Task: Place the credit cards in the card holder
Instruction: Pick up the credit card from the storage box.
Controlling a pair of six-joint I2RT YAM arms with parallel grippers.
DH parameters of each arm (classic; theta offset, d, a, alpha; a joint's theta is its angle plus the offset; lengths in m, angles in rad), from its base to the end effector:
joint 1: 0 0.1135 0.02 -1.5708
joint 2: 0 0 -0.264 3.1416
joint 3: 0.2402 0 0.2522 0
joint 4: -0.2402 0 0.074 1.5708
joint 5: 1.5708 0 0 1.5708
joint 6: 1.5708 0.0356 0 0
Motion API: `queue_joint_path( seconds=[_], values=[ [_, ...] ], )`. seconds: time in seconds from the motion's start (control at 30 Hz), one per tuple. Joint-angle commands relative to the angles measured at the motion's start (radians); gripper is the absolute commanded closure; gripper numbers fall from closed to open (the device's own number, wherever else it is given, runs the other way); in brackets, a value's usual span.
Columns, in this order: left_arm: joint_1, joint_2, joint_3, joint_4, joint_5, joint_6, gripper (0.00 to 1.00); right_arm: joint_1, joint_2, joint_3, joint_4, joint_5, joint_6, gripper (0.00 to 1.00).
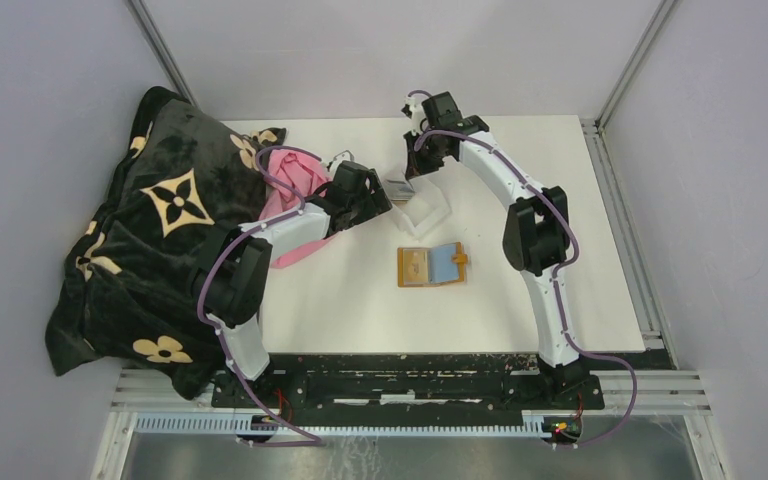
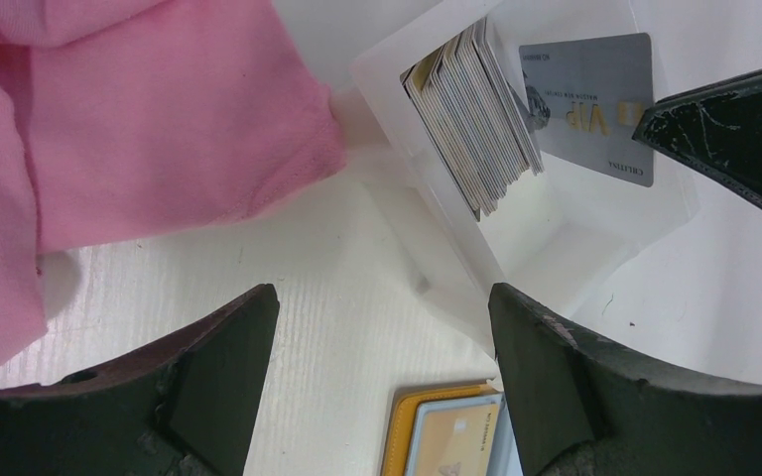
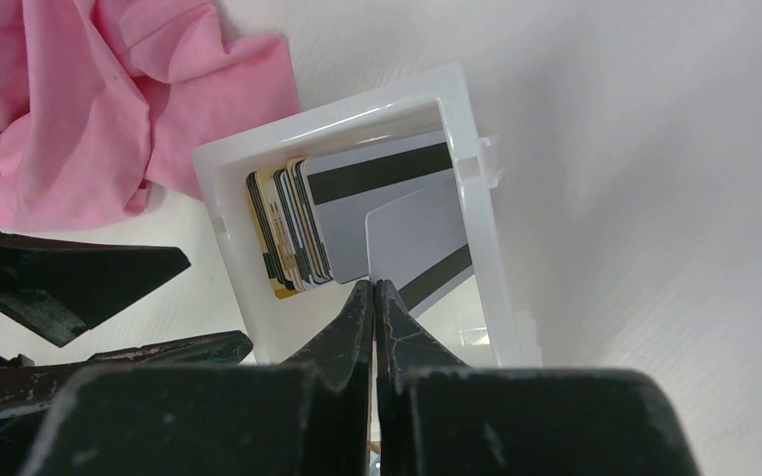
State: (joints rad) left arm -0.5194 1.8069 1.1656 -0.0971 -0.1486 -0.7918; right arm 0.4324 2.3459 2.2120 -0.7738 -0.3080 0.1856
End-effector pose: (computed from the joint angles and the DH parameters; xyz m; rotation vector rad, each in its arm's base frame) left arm 0.3453 -0.1913 0.1982 -0.3957 2.3180 -0.4947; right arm 0.4694 0.2285 0.2438 -0.4452 2.4920 0.6384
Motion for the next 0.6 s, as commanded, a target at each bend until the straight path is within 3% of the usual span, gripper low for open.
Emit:
queue_joint_path(
  seconds=[0.0, 0.57],
  values=[
    [-0.004, -0.031, -0.01, 0.032, -0.034, 0.018, 0.15, 0.009, -0.09, -0.005, -0.003, 0.032, -0.017, 0.99],
    [-0.002, -0.047, -0.003, 0.048, -0.049, 0.037, 0.15, 0.006, -0.141, -0.026, -0.032, 0.137, -0.036, 0.99]
  ],
)
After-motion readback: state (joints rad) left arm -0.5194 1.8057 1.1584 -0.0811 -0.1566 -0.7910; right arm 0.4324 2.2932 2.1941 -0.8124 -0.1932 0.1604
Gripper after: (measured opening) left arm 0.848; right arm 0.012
